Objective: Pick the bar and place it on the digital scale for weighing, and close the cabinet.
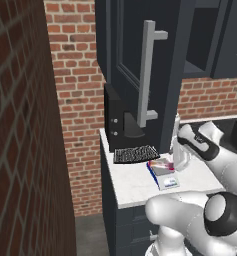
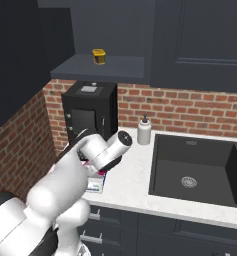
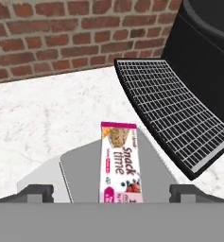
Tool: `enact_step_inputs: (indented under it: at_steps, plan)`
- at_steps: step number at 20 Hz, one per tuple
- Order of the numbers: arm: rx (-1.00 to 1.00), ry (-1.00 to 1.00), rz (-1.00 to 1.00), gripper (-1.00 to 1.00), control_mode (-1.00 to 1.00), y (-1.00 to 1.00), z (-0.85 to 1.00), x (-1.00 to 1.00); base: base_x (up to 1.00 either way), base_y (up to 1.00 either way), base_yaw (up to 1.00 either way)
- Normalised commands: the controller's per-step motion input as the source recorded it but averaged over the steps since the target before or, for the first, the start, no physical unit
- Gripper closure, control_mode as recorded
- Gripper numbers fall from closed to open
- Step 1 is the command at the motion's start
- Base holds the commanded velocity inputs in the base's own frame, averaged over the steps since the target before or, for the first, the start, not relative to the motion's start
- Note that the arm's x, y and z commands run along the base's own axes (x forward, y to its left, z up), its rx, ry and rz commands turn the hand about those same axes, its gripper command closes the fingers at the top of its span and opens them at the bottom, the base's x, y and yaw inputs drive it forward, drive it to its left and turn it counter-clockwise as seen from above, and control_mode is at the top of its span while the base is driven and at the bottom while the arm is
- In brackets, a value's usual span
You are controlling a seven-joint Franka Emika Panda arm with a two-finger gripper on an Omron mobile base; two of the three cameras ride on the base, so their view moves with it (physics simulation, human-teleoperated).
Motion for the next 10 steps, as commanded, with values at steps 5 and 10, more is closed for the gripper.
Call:
enact_step_inputs:
  at_steps: [5, 10]
  plan:
    - [0.00, -0.28, 0.05, -1.00, -1.00, 0.02, 1.00, -0.49, 0.00, 0.00, 0.00]
    - [-0.08, -0.36, 0.12, -1.00, -1.00, 0.19, 0.98, -0.93, 0.00, 0.00, 0.00]
